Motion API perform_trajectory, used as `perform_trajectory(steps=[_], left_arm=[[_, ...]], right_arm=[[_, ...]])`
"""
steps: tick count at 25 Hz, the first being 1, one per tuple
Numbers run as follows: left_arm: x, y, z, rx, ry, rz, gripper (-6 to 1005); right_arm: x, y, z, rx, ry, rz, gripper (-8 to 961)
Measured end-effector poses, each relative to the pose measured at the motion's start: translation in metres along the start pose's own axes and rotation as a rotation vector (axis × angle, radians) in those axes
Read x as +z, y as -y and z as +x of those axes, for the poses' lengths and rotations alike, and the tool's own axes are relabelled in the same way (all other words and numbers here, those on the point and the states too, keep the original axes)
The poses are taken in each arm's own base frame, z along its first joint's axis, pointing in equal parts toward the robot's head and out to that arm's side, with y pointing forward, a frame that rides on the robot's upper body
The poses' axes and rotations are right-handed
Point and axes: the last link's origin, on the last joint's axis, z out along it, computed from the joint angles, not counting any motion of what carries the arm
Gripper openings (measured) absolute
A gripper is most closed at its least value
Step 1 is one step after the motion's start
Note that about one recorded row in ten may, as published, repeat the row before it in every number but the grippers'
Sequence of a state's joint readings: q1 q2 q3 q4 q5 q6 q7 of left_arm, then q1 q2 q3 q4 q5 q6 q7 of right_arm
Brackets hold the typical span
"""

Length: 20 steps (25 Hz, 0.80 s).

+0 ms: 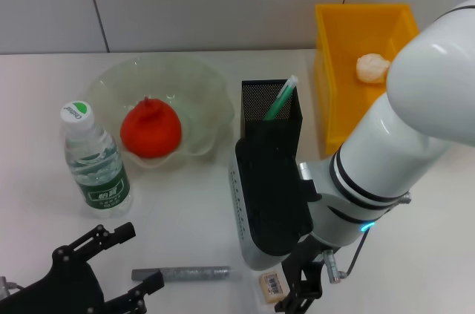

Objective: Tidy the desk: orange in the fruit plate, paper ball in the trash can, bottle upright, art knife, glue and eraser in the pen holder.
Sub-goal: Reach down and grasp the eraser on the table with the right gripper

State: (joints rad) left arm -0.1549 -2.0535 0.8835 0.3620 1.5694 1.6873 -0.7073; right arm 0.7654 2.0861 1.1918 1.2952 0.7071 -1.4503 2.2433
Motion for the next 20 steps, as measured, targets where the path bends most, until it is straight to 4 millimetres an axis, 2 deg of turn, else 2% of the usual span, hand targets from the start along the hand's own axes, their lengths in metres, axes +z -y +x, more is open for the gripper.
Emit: perform_trajectory(steps=[6,11,17,20], left_arm=[[0.001,-0.001,0.000,-0.001,-0.002,-0.001,812],[0.000,0.000,0.000,-0.003,0.002,-0.001,812],[-0.001,0.000,0.000,-0.013,0.009,-0.009,812],[-0.001,0.000,0.000,-0.013,0.009,-0.010,812]], right_arm=[[0.003,0.001,0.000,-0.003,-0.010,-0.002,840],[0.006,-0.001,-0.001,-0.023,-0.014,0.003,693],[0.011,-0.001,-0.001,-0.038,-0.017,0.010,604],[0.012,0.000,-0.002,-0.038,-0.011,0.015,605]])
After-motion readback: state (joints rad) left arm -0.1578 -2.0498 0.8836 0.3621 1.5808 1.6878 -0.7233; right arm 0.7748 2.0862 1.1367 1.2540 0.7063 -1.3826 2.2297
